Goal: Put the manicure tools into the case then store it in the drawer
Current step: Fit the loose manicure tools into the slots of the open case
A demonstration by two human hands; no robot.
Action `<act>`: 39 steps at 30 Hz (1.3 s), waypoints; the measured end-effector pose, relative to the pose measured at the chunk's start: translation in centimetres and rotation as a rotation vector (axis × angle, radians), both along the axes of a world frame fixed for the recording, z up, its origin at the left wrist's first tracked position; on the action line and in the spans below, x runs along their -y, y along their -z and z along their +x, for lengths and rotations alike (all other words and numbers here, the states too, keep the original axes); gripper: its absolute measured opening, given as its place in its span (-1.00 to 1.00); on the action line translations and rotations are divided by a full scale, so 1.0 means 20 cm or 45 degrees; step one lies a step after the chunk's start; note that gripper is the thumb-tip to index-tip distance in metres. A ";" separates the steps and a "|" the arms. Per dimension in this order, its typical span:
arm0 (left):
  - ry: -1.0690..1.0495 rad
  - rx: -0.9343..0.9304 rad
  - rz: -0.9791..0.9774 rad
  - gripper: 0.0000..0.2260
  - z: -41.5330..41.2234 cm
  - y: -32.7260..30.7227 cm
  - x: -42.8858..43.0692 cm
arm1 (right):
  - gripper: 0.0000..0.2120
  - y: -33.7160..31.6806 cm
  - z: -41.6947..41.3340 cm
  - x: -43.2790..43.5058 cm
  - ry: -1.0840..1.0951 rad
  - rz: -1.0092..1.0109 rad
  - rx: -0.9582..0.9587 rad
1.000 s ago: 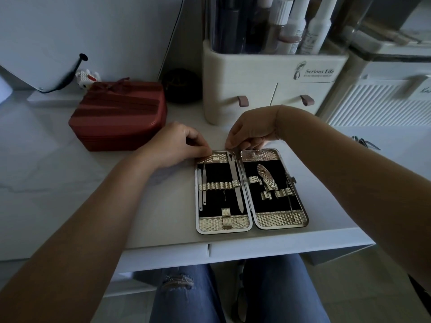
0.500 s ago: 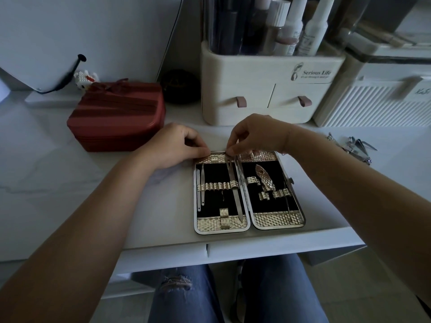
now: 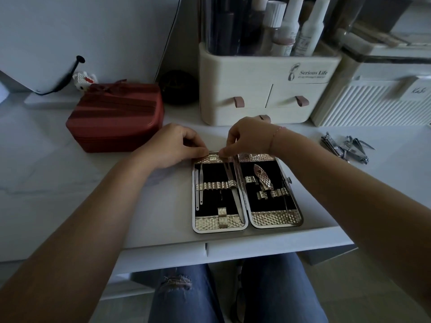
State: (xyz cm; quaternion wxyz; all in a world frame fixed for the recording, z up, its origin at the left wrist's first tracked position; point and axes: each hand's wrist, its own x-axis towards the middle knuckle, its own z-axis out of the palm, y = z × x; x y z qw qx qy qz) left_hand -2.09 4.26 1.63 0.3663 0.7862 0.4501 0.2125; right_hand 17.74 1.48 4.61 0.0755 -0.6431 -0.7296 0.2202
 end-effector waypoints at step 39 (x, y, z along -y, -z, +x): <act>-0.171 0.132 0.150 -0.88 0.04 0.04 0.04 | -0.86 0.09 0.62 0.33 0.740 0.418 0.202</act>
